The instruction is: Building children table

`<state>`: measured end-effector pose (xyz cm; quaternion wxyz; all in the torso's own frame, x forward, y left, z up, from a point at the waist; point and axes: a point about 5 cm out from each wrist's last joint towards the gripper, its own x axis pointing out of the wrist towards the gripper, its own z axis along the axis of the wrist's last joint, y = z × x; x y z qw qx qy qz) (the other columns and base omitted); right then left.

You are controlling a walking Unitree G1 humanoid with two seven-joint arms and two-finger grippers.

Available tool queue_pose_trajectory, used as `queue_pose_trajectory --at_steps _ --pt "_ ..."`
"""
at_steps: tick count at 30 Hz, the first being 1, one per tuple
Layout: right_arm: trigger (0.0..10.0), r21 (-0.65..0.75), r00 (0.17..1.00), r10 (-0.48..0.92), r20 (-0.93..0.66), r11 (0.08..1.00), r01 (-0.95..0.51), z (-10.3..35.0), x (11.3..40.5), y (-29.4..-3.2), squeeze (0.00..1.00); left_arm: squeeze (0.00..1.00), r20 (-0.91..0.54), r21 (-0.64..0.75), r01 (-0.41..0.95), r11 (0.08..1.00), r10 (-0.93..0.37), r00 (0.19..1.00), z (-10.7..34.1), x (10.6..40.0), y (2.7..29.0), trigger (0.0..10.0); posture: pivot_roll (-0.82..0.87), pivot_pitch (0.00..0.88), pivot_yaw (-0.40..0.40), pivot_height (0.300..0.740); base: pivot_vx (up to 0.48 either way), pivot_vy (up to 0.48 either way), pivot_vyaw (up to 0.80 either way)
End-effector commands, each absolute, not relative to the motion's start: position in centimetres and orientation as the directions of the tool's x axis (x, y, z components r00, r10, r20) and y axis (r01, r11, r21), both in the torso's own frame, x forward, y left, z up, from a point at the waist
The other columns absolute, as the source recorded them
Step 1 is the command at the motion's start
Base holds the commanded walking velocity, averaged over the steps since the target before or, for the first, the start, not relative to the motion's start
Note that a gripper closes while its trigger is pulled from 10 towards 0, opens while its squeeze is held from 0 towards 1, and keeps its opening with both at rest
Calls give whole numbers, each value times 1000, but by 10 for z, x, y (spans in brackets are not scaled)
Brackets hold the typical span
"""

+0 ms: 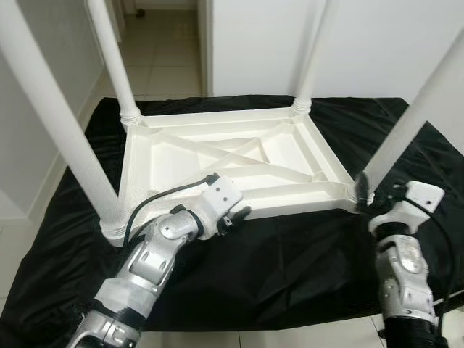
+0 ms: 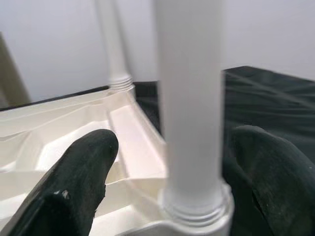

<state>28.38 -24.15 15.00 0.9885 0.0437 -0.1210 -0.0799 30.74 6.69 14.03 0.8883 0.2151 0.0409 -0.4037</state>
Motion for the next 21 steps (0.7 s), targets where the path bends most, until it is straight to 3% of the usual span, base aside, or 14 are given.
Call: queue_pose_trajectory --at_steps 1,5,14,21 --pt "10000 127 961 -157 227 983 131 149 283 -239 0 0 -262 364 697 617 -651 713 136 309 70 10000 -44 24 19 740 0 0 0" --pt "10000 134 966 -107 237 988 76 152 286 -223 0 0 -317 377 694 613 -619 719 129 312 72 10000 -45 25 22 740 0 0 0" --pt "10000 145 968 -96 233 987 63 152 289 -219 0 0 -392 361 715 598 -599 698 120 314 77 10000 -44 23 16 740 0 0 0" --pt "10000 145 970 -75 233 988 42 154 292 -213 0 0 -451 341 682 646 -524 722 115 321 84 10000 -45 24 10 740 0 0 0"
